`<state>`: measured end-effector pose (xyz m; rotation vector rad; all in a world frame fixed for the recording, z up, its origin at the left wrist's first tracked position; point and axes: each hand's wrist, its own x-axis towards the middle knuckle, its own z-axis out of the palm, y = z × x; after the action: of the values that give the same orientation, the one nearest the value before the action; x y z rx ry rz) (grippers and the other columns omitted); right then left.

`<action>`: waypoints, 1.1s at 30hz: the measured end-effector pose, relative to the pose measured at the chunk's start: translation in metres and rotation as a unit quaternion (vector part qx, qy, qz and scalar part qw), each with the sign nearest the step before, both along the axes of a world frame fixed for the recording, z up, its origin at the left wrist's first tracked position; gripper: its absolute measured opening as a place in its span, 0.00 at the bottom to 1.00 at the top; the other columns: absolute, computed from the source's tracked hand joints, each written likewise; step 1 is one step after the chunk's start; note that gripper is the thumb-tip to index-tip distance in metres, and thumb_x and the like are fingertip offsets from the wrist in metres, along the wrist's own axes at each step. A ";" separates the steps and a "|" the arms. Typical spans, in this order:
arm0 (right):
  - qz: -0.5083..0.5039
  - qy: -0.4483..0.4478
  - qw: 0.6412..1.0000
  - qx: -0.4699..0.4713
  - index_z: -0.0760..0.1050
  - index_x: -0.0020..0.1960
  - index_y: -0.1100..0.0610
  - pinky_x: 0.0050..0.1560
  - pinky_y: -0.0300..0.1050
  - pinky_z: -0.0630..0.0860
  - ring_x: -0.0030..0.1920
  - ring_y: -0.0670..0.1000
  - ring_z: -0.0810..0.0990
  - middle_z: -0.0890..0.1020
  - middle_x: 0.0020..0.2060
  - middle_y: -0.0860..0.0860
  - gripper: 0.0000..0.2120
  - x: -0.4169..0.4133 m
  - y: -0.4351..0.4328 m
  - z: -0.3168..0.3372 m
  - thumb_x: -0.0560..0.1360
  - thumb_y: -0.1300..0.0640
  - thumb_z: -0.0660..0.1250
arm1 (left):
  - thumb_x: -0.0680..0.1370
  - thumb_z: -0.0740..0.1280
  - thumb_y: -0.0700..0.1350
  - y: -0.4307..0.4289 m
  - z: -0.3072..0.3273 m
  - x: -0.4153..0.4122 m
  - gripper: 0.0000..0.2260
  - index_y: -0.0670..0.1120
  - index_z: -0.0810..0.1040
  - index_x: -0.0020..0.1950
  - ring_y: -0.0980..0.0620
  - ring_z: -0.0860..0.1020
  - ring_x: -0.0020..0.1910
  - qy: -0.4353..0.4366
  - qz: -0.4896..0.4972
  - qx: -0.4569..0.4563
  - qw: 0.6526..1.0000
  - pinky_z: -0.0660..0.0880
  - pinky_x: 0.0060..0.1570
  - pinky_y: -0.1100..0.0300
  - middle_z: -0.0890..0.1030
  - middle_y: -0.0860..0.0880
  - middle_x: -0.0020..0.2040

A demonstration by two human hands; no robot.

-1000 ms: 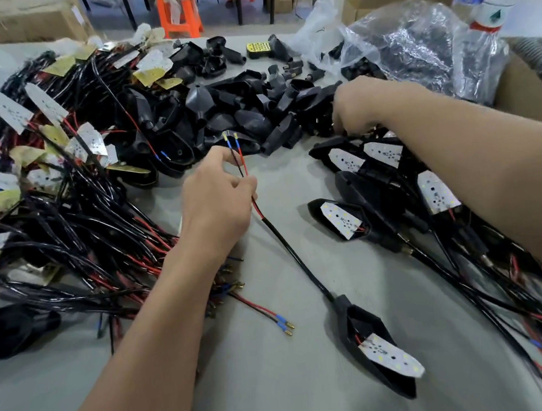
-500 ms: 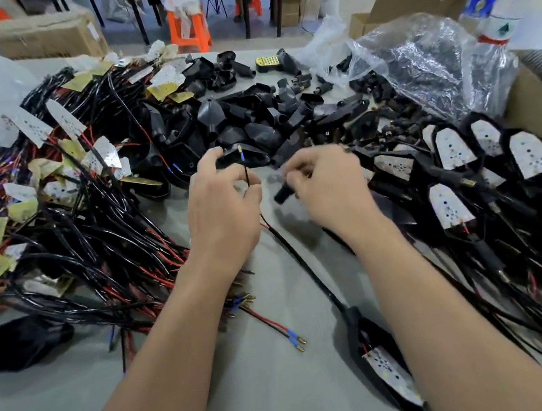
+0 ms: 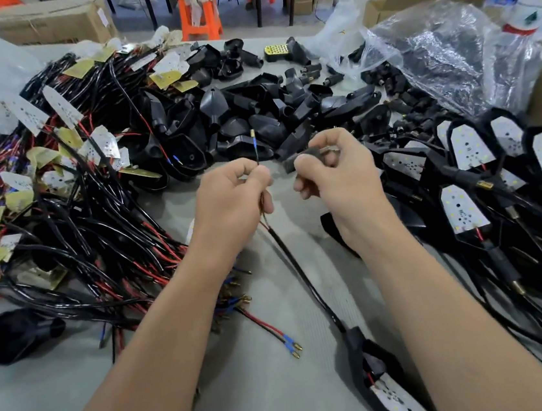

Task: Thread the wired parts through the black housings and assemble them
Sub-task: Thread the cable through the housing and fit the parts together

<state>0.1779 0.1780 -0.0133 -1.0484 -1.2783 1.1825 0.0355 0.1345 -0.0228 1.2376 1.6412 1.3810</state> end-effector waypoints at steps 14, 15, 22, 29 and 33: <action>0.028 0.075 0.996 -0.036 0.74 0.61 0.61 0.32 0.43 0.71 0.30 0.51 0.75 0.75 0.35 0.52 0.11 0.007 0.006 0.006 0.82 0.69 0.58 | 0.76 0.71 0.44 -0.012 0.010 0.004 0.08 0.47 0.83 0.37 0.55 0.69 0.28 0.177 -0.055 -0.075 0.980 0.66 0.36 0.55 0.72 0.54 0.25; 0.038 0.067 0.996 -0.036 0.75 0.61 0.60 0.32 0.44 0.72 0.30 0.51 0.76 0.76 0.34 0.51 0.12 0.007 0.005 0.007 0.82 0.69 0.58 | 0.76 0.71 0.45 -0.012 0.009 0.004 0.07 0.49 0.84 0.38 0.54 0.73 0.31 0.188 -0.054 -0.075 0.978 0.69 0.38 0.54 0.76 0.53 0.28; 0.069 0.040 0.996 -0.032 0.77 0.65 0.57 0.36 0.43 0.73 0.33 0.53 0.75 0.81 0.39 0.55 0.18 0.012 0.004 0.010 0.81 0.71 0.59 | 0.78 0.71 0.43 -0.013 0.012 0.002 0.08 0.44 0.84 0.39 0.54 0.68 0.29 0.175 -0.054 -0.033 0.983 0.64 0.33 0.60 0.73 0.44 0.30; 0.056 0.041 0.997 -0.036 0.77 0.63 0.56 0.35 0.43 0.74 0.32 0.51 0.76 0.81 0.39 0.55 0.17 0.010 0.004 0.009 0.80 0.71 0.59 | 0.78 0.71 0.43 -0.015 0.013 0.002 0.09 0.39 0.83 0.41 0.56 0.66 0.29 0.169 -0.079 -0.006 0.982 0.64 0.34 0.57 0.74 0.41 0.33; 0.056 0.040 0.997 -0.039 0.77 0.63 0.57 0.36 0.43 0.75 0.33 0.51 0.77 0.81 0.39 0.55 0.16 0.011 0.005 0.009 0.80 0.70 0.59 | 0.79 0.70 0.42 -0.015 0.014 0.001 0.10 0.38 0.82 0.41 0.56 0.66 0.29 0.163 -0.084 -0.006 0.983 0.64 0.34 0.55 0.73 0.39 0.33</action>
<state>0.1892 0.1826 -0.0042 -0.9857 -1.2490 1.3560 0.0365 0.1198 -0.0086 1.6228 1.7077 1.1080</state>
